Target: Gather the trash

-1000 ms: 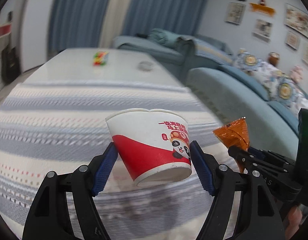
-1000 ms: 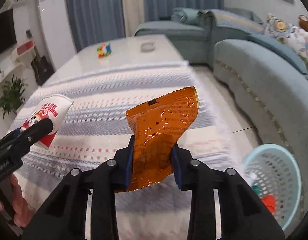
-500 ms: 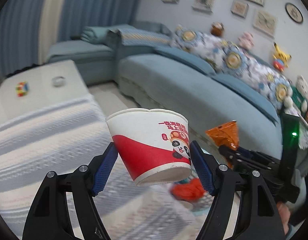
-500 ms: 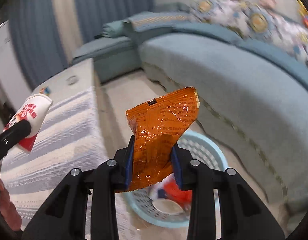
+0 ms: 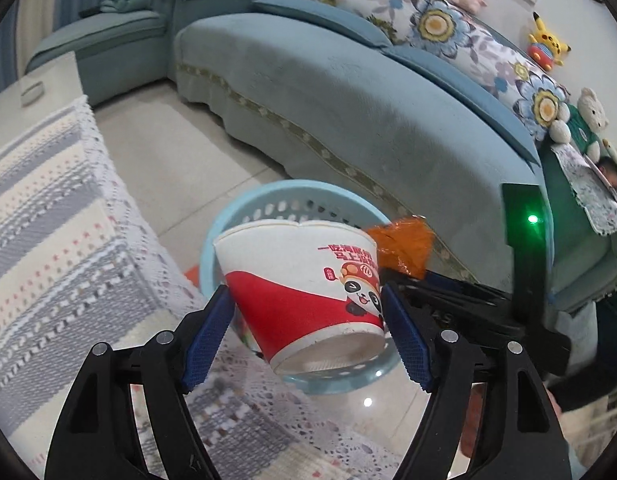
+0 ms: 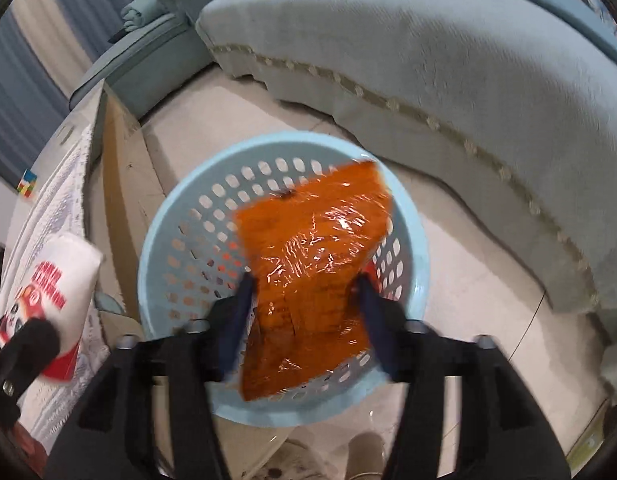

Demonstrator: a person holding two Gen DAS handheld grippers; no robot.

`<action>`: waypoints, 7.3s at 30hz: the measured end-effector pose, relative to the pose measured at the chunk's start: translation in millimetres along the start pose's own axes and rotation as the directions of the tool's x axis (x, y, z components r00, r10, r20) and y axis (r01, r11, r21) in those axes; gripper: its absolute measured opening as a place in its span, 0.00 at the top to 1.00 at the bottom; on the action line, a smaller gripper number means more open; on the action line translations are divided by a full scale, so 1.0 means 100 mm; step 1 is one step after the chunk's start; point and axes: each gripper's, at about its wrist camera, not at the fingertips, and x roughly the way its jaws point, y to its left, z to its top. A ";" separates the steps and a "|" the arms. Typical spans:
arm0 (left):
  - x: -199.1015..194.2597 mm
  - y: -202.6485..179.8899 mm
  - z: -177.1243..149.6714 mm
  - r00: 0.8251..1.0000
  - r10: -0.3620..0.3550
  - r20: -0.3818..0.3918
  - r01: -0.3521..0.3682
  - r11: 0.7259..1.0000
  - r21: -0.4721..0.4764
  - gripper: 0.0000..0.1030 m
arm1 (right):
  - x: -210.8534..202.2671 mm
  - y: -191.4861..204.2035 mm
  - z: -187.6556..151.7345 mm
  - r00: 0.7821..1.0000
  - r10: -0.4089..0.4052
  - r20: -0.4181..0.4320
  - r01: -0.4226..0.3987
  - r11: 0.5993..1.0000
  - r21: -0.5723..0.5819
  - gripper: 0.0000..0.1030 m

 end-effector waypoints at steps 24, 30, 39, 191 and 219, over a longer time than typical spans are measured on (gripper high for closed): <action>-2.14 0.21 -0.25 0.944 0.020 0.330 0.035 0.987 -0.159 0.19 | -1.80 0.90 -0.13 0.968 0.104 0.229 -0.086 0.992 -0.088 0.26; -2.63 0.28 -0.48 0.870 0.244 0.428 -0.148 0.958 -0.245 0.21 | -2.52 1.36 -0.45 0.873 0.109 0.476 -0.059 0.991 -0.119 0.19; -2.78 0.05 -0.82 0.698 0.455 0.552 -0.397 0.888 -0.230 0.14 | -2.69 1.44 -1.03 0.690 -0.024 0.723 0.100 0.993 -0.063 0.08; -2.62 0.13 -0.88 0.646 0.557 0.522 -0.503 0.825 -0.257 0.07 | -2.03 1.42 -1.14 0.777 0.026 0.629 0.151 0.962 -0.226 0.08; -2.61 0.11 -0.85 0.615 0.599 0.513 -0.563 0.789 -0.247 0.07 | -1.99 1.38 -1.12 0.786 0.026 0.617 0.145 0.963 -0.226 0.08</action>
